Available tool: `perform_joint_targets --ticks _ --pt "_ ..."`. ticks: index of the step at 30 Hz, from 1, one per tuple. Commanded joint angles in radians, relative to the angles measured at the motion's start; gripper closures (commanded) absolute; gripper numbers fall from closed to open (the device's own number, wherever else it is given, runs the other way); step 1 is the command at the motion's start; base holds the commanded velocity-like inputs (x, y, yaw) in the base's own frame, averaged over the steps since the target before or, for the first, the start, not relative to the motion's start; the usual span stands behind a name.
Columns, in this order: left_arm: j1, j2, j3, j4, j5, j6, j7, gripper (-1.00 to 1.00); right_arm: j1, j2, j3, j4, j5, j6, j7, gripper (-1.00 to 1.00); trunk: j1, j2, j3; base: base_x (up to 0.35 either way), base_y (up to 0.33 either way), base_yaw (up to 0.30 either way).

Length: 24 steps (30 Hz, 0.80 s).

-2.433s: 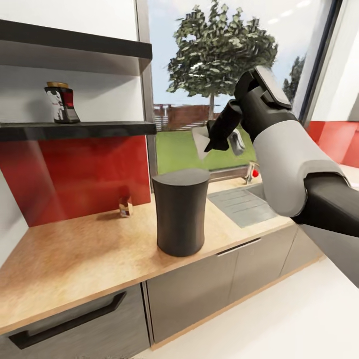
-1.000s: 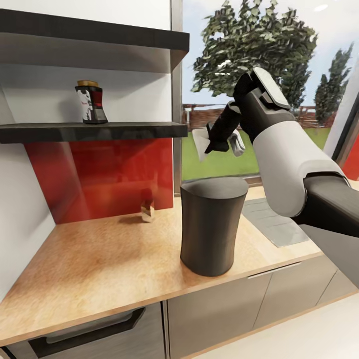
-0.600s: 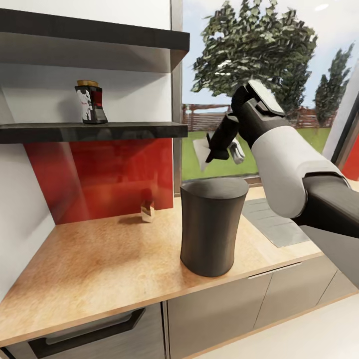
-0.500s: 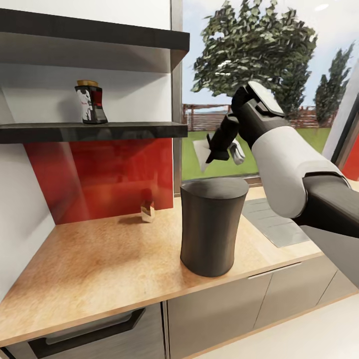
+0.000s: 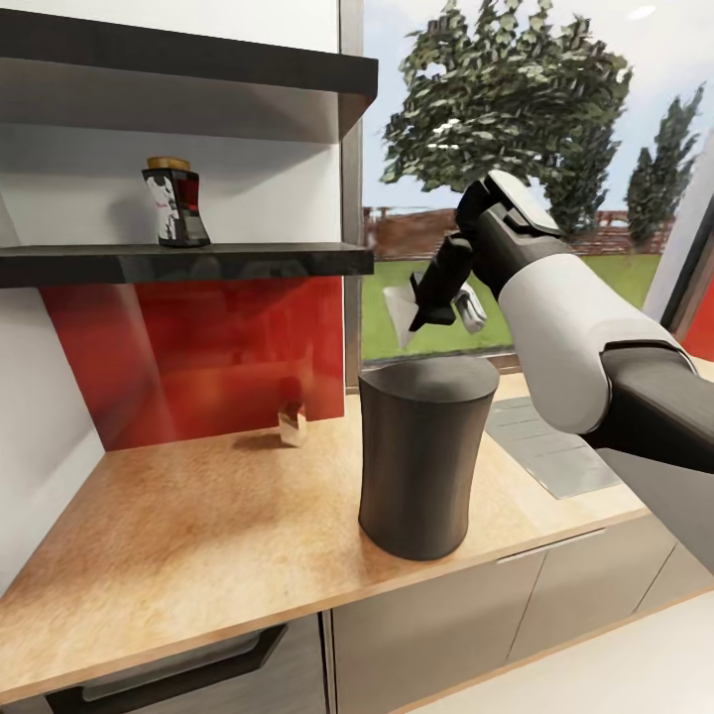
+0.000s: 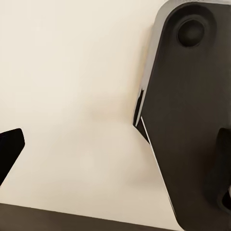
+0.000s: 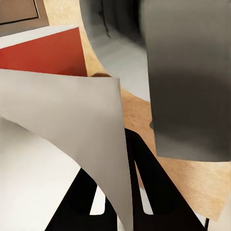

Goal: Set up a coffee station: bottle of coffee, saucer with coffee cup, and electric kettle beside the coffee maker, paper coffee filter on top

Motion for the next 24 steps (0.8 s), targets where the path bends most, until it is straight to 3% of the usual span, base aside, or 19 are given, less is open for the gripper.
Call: perform_joint_targets --ticks 1,18,24 --pt "-0.001 0.000 0.003 0.002 0.006 -0.002 0.001 -1.00 0.000 0.001 -0.005 0.001 0.003 -0.012 -0.002 1.00 0.000 -0.001 -0.001 0.004 0.000 0.000" --pt "-0.001 0.000 0.001 0.002 0.003 -0.001 -0.002 -1.00 0.000 0.001 -0.004 0.003 0.004 -0.011 -0.002 1.00 0.000 -0.001 -0.001 0.030 0.000 0.000" --pt "-0.001 0.000 0.000 0.002 0.000 -0.003 -0.002 -1.00 0.000 0.002 -0.005 0.007 0.070 -0.015 -0.002 1.00 0.000 -0.001 -0.001 0.025 0.000 0.000"
